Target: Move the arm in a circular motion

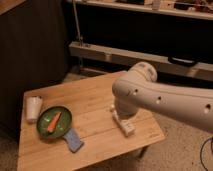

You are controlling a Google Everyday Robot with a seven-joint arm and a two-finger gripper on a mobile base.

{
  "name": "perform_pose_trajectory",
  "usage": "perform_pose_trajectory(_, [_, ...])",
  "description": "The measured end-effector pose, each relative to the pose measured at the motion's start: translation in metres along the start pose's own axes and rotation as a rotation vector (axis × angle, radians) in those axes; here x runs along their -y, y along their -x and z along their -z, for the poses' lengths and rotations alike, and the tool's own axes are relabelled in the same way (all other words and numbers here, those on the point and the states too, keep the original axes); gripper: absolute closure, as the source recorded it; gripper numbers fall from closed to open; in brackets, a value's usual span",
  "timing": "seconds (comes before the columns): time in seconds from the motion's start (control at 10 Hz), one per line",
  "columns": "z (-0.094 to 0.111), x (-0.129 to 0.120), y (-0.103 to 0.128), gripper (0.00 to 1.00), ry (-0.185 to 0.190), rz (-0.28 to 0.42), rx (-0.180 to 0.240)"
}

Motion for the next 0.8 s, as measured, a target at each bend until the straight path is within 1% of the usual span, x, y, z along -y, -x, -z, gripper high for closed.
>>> perform_pose_trajectory(0.1, [-0.004,-0.016,0.027,1.00,0.004,0.002,0.057])
perform_pose_trajectory(0.2, [-0.009,-0.021,0.052,1.00,0.010,0.018,0.101])
perform_pose_trajectory(0.3, [-0.013,-0.021,0.068,1.00,0.014,0.035,0.125])
perform_pose_trajectory(0.4, [-0.020,-0.011,0.102,1.00,0.026,0.078,0.177])
perform_pose_trajectory(0.6, [-0.028,0.012,0.139,1.00,0.036,0.151,0.237])
perform_pose_trajectory(0.8, [-0.041,0.051,0.181,1.00,0.049,0.264,0.304])
